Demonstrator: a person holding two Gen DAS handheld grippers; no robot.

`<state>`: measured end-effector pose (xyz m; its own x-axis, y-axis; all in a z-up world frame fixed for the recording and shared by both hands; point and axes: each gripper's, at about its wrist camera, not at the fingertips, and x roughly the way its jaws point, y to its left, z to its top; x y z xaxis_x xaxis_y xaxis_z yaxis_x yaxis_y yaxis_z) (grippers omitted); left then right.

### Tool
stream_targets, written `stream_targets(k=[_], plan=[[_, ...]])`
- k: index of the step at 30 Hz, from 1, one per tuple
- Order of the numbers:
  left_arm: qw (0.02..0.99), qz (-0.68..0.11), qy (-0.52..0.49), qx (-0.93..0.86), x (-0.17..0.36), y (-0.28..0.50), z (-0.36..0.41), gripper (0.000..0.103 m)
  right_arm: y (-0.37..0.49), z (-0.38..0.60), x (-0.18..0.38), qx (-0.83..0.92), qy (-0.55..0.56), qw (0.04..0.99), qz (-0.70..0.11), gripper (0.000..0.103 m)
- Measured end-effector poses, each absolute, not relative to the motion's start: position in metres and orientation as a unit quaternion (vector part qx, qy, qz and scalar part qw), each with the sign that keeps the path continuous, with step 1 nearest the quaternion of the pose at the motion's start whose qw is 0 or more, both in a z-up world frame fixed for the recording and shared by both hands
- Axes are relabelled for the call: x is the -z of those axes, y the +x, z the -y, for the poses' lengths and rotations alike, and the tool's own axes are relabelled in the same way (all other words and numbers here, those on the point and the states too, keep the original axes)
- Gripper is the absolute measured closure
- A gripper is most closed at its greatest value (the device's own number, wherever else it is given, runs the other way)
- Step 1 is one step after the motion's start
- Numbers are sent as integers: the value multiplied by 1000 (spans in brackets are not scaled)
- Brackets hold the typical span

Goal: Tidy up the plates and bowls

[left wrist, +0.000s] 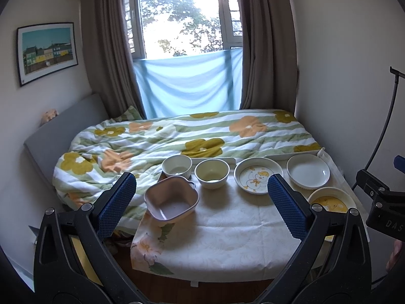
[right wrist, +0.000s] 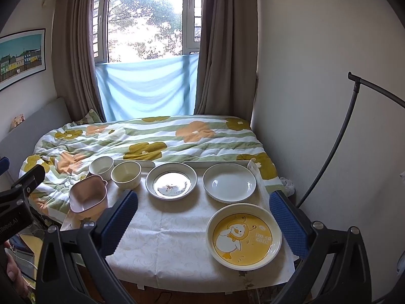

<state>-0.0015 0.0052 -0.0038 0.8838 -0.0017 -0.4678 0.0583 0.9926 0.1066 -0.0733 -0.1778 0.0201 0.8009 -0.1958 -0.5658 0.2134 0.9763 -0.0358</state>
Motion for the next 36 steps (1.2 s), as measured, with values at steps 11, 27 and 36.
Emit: stream_targets(k=[11, 27, 36], plan=[[968, -242, 66, 13, 1, 0, -1, 0, -73, 178, -20, 108, 14, 948, -298, 0], [967, -247, 67, 7, 0, 2, 0, 0, -70, 178, -18, 108, 14, 948, -299, 0], [967, -246, 70, 9, 1, 2, 0, 0, -70, 178, -19, 107, 14, 949, -298, 0]])
